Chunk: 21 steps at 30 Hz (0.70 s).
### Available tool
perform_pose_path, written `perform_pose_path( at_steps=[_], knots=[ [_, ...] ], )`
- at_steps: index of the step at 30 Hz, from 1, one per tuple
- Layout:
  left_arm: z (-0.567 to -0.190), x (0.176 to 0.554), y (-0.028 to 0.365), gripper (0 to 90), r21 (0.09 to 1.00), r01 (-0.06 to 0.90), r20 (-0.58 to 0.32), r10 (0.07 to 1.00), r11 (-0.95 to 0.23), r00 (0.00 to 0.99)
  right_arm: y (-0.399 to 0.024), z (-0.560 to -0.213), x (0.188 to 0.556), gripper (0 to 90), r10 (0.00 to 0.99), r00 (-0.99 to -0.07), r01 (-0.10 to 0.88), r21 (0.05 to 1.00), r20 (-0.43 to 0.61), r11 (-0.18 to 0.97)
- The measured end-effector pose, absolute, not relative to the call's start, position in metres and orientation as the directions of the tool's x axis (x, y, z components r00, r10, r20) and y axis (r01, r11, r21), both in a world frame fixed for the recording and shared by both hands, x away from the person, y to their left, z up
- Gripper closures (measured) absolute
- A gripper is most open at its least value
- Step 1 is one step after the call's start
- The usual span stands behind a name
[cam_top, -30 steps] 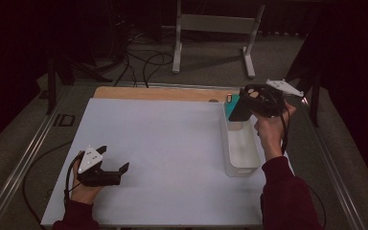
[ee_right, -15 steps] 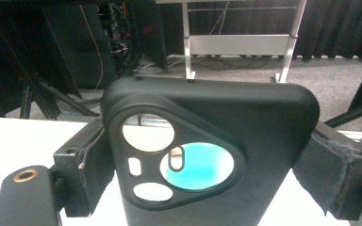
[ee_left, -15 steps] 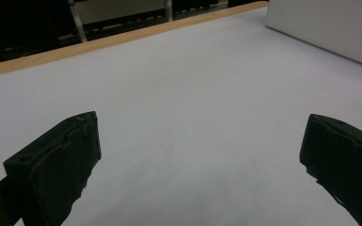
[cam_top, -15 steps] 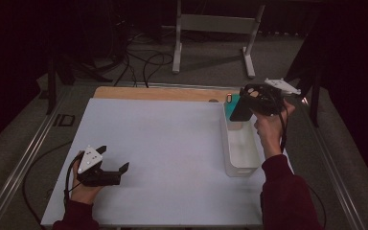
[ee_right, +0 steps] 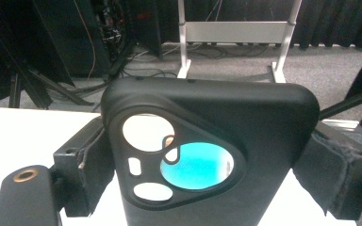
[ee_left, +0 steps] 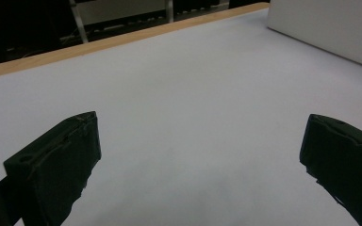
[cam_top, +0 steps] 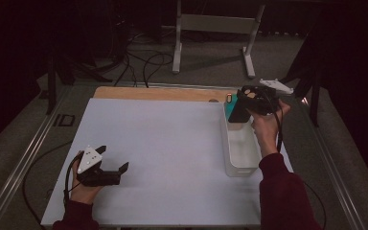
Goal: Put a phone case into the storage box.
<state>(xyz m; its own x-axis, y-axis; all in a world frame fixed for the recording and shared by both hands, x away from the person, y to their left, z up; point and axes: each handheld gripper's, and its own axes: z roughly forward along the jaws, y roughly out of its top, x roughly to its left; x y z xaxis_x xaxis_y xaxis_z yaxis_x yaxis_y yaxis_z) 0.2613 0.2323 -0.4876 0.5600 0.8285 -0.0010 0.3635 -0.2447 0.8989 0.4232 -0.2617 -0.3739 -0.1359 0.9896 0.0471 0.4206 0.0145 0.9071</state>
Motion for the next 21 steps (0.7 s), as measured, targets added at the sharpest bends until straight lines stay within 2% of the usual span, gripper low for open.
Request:
perform_pose_path(
  at_steps=[21],
  knots=[
    [-0.487, 0.261, 0.233, 0.0, 0.902, 0.363, -0.010, 0.827, -0.236, 0.563, -0.246, -0.424, 0.461, 13.1, 0.993, -0.120, 0.573, 0.816, -0.004, 0.073]
  ],
)
